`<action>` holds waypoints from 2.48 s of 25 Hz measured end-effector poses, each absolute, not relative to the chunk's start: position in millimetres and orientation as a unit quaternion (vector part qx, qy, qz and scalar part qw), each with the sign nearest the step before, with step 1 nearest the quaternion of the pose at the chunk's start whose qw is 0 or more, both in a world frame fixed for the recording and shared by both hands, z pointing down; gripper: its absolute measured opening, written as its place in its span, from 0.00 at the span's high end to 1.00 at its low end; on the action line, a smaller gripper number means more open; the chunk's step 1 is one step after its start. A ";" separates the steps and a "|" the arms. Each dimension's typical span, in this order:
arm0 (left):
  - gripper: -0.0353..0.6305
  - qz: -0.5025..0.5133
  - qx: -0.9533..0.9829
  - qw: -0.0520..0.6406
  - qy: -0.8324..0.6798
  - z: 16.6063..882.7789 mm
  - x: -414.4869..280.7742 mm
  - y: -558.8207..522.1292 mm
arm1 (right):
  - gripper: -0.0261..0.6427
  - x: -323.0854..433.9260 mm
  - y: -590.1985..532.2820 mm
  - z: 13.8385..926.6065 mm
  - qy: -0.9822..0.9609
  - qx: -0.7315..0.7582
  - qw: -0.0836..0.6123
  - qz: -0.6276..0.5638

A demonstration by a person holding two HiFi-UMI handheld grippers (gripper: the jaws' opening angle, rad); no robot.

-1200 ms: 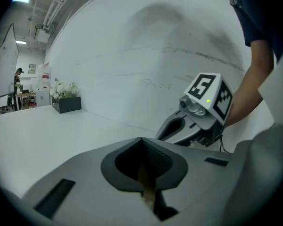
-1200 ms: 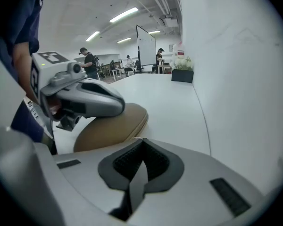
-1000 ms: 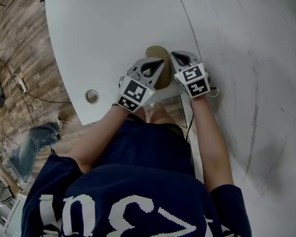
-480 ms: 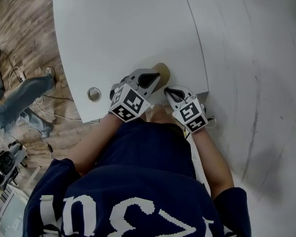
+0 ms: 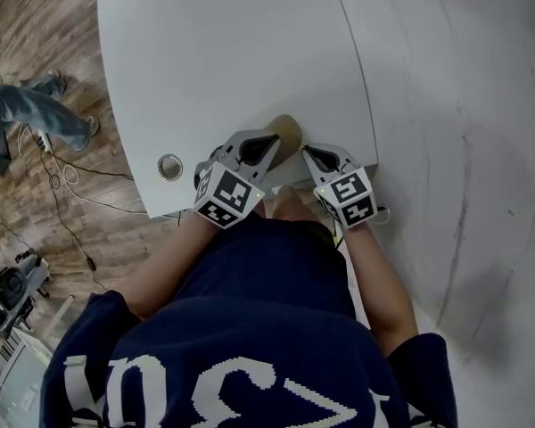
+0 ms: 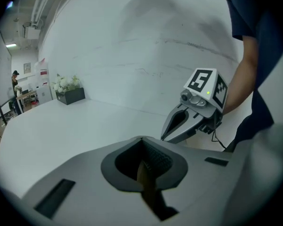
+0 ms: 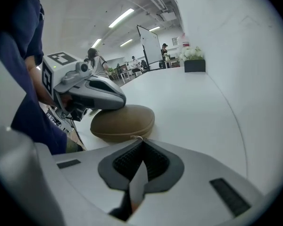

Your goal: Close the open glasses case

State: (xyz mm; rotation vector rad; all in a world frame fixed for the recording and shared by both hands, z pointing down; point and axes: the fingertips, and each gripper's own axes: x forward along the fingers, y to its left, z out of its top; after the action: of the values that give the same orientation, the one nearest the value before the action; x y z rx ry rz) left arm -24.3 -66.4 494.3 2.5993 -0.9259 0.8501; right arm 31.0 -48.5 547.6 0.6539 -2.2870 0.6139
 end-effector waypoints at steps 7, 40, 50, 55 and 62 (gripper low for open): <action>0.93 0.289 0.896 0.120 -0.315 495.4 -24.2 -65.6 | 0.93 20.7 -105.5 555.5 -0.884 0.225 0.368 0.180; 0.92 0.001 0.854 0.005 -0.520 274.9 -119.7 -171.7 | 0.93 68.7 -202.5 250.7 -0.895 0.445 0.012 0.011; 0.92 -0.039 0.843 -0.056 -0.533 199.1 -120.3 -160.6 | 0.93 70.0 -183.9 210.8 -0.897 0.442 -0.022 -0.005; 0.92 -0.039 0.841 -0.056 -0.536 194.9 -122.2 -157.0 | 0.93 63.7 -179.3 203.2 -0.900 0.435 -0.024 -0.011; 0.92 -0.039 0.840 -0.054 -0.538 198.9 -122.6 -155.6 | 0.93 63.2 -174.4 203.3 -0.901 0.432 -0.022 -0.012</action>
State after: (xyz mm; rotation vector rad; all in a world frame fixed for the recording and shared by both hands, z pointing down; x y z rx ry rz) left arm -122.6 -155.6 198.9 2.7334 -1.7519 -0.1260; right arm 63.2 -174.4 203.3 1.3774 -2.8721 -0.0391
